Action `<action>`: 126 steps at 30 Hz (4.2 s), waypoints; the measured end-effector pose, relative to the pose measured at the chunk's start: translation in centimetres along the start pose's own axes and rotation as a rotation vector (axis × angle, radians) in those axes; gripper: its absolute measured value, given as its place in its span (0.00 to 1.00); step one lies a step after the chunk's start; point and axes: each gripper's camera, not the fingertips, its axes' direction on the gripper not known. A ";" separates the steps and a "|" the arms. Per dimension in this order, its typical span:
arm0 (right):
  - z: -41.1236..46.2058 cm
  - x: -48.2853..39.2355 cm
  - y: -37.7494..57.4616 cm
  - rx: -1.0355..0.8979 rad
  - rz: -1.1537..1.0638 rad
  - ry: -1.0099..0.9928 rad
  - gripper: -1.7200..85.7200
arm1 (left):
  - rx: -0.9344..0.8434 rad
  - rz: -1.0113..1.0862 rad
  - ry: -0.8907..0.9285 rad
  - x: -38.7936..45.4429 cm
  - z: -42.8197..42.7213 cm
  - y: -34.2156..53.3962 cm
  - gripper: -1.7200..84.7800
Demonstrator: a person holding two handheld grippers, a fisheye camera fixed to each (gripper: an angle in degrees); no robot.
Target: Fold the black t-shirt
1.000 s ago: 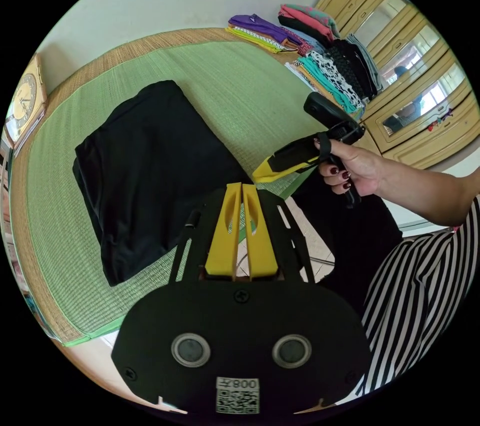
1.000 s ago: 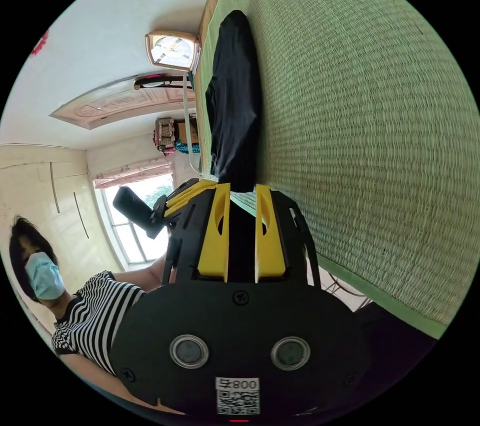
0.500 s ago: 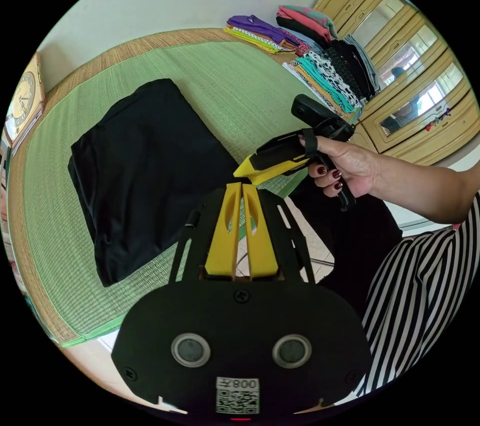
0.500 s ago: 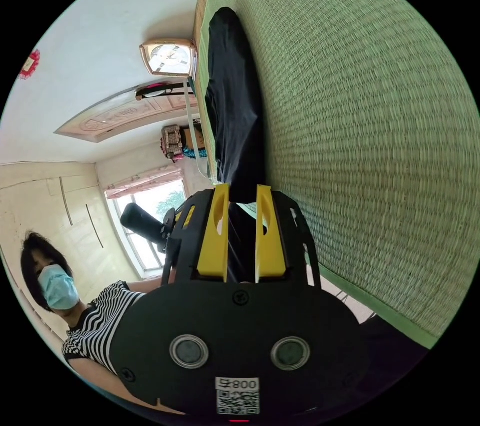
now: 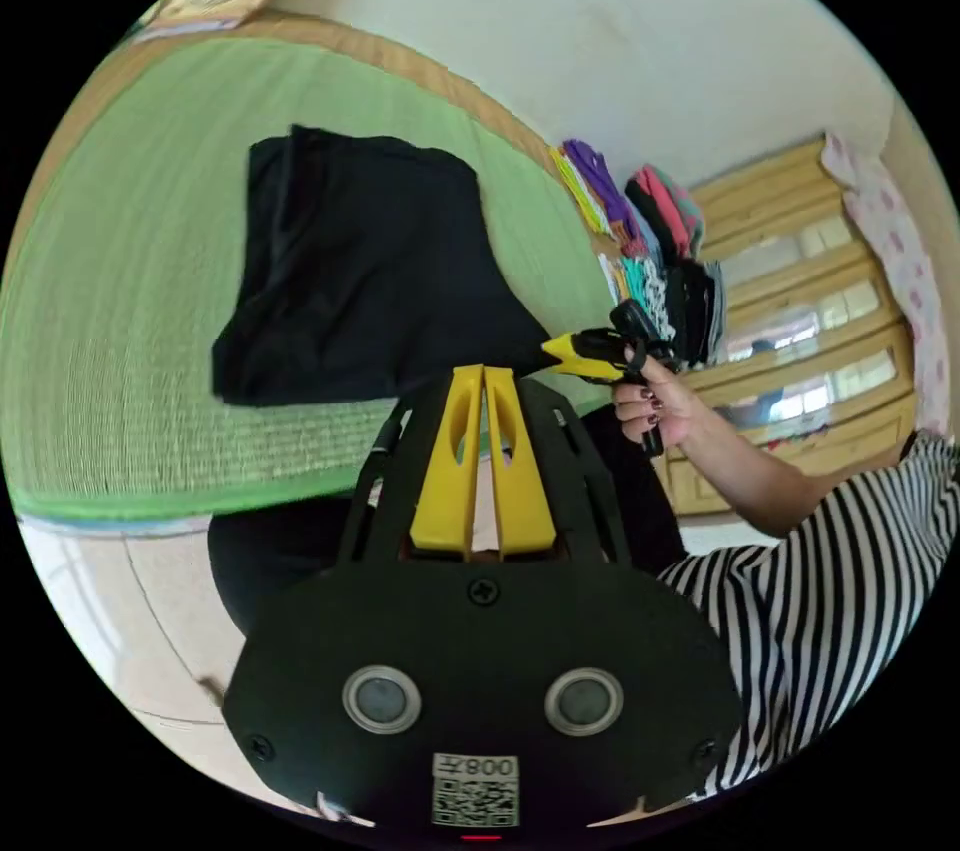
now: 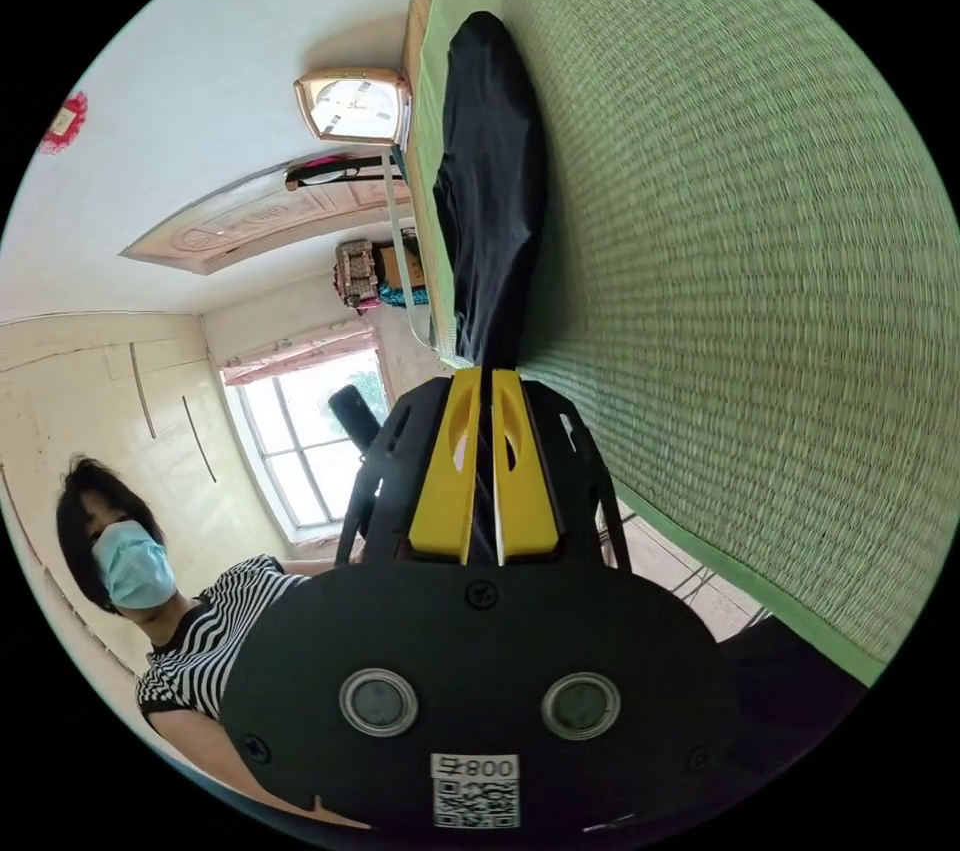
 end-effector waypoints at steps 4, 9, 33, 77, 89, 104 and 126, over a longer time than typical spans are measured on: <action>-0.7 -1.8 0.4 0.007 -0.035 -0.030 0.04 | 0.128 -0.245 0.139 -6.0 -3.5 1.6 0.04; -1.3 -4.1 0.7 0.014 -0.072 -0.056 0.04 | 0.257 -0.533 0.372 -11.9 -5.1 3.3 0.10; -1.7 -9.6 4.0 -0.002 -0.152 -0.041 0.04 | 0.323 -0.804 0.538 -18.5 -3.3 -1.9 0.09; -38.4 -14.8 32.7 0.513 -0.388 0.043 0.03 | -0.002 0.025 0.615 23.8 35.4 -28.4 0.04; -61.5 -22.4 42.0 0.792 -0.467 0.306 0.04 | -0.052 0.387 0.717 45.1 58.2 -36.7 0.04; -67.9 -2.1 49.3 0.805 0.057 0.339 0.03 | -0.571 0.353 0.541 51.0 88.4 -32.7 0.04; -66.6 4.3 52.8 0.944 0.191 0.299 0.03 | -0.664 0.355 0.474 52.8 104.3 -34.6 0.03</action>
